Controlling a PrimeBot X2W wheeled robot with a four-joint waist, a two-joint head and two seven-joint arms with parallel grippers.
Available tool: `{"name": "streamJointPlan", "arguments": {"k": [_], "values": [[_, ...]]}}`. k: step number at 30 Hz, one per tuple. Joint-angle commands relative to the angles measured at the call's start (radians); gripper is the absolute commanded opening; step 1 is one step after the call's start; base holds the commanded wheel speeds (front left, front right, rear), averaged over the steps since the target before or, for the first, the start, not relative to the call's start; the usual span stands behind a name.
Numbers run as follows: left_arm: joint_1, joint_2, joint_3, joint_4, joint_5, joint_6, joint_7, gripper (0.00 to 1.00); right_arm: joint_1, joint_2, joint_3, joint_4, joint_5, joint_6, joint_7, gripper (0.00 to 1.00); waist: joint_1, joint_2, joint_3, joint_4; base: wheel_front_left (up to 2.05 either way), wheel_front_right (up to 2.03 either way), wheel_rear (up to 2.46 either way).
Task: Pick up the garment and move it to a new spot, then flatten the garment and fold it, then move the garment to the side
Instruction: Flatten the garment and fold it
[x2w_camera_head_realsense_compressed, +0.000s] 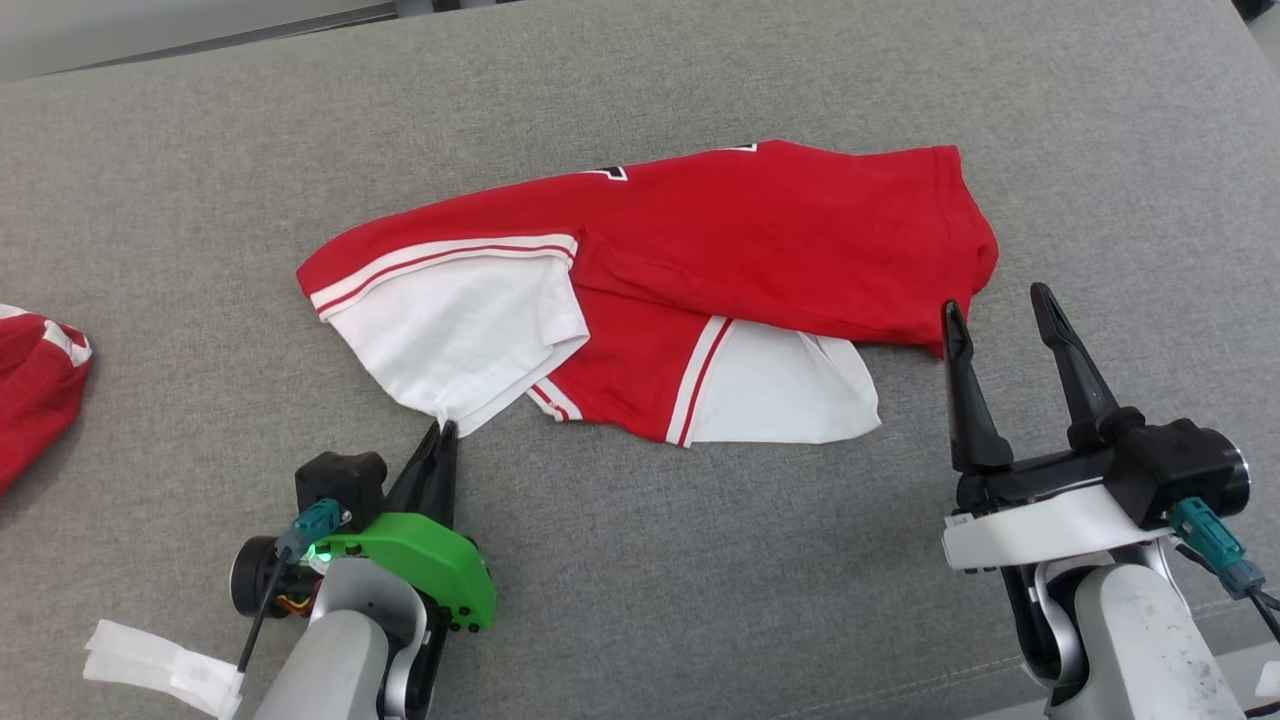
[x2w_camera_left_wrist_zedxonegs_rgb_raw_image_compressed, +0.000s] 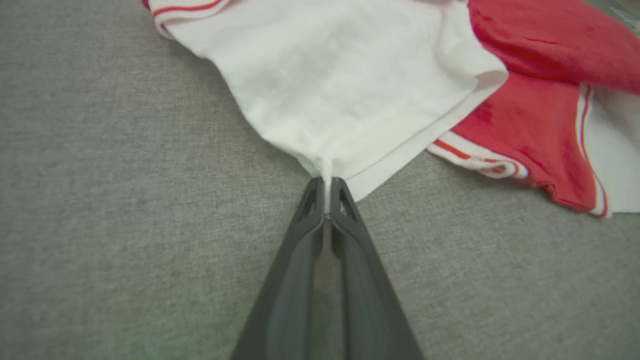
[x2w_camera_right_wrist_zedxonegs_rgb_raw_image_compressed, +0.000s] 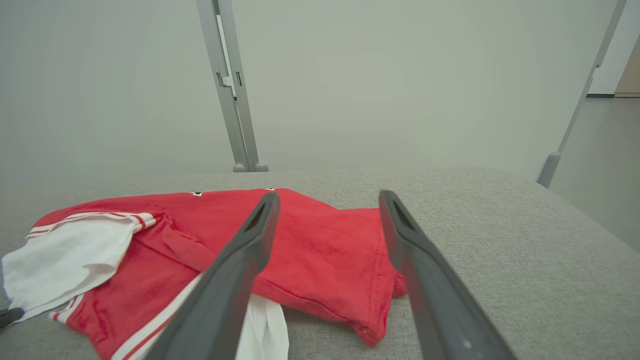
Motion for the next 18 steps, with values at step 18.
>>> {"name": "streamJointPlan", "arguments": {"k": [18], "values": [[0.039,0.073,0.080,-0.201,-0.017,0.044,-0.105,0.00,-0.042,-0.001,-0.074,0.297,0.048,-0.002,0.000,1.00,0.0000,0.0000,0.024,0.033,0.00,0.00,0.00]]}}
